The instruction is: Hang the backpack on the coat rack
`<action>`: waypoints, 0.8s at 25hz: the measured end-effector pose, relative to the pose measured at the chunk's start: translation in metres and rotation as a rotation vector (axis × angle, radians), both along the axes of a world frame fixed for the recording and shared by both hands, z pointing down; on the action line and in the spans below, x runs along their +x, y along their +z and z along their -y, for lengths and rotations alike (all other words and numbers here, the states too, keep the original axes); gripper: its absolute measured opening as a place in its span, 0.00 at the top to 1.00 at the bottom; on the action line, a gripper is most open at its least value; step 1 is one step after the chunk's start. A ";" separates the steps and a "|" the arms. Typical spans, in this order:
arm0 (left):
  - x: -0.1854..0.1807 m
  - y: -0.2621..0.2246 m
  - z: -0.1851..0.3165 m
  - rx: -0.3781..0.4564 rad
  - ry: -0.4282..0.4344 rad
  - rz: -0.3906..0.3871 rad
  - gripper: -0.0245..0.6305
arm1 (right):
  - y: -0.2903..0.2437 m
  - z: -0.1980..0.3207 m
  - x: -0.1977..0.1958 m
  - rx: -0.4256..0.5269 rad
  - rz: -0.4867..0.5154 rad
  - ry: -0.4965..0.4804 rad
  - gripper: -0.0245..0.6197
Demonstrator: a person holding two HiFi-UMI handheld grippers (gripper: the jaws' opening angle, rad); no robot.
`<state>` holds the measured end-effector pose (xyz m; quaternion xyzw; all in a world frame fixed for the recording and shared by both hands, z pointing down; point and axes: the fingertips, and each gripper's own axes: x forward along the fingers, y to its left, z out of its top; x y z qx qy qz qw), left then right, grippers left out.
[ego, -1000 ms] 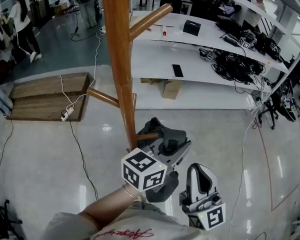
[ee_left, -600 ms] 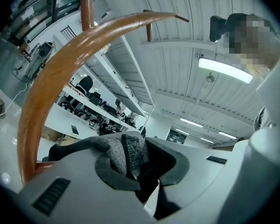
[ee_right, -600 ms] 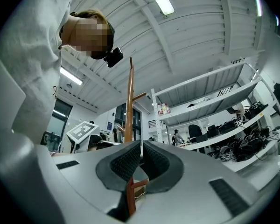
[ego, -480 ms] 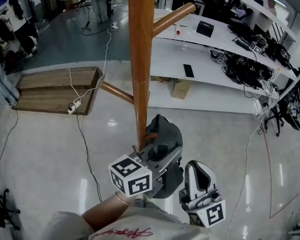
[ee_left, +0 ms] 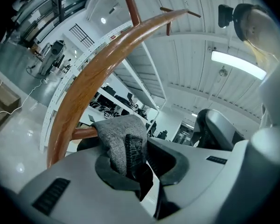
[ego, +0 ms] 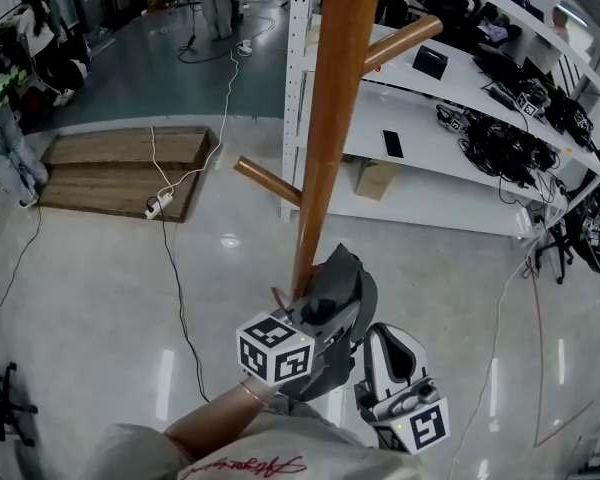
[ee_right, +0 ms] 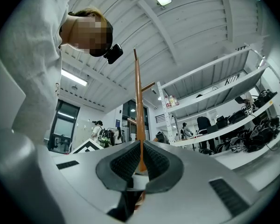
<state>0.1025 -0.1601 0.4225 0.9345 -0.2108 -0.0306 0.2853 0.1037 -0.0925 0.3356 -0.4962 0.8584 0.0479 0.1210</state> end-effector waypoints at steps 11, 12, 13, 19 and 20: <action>0.010 0.040 0.006 -0.040 0.006 0.065 0.85 | 0.006 -0.001 -0.008 -0.024 -0.004 -0.027 0.92; 0.011 0.041 0.005 -0.046 0.007 0.072 0.82 | 0.006 -0.001 -0.008 -0.025 -0.002 -0.029 0.92; 0.012 0.041 0.003 -0.052 0.012 0.075 0.73 | 0.006 -0.001 -0.009 -0.026 -0.001 -0.031 0.92; 0.017 0.044 -0.009 -0.071 0.044 0.131 0.47 | 0.004 -0.003 -0.011 -0.028 -0.001 -0.039 0.92; 0.016 0.046 -0.009 -0.077 0.030 0.152 0.45 | 0.005 -0.003 -0.011 -0.028 -0.002 -0.040 0.92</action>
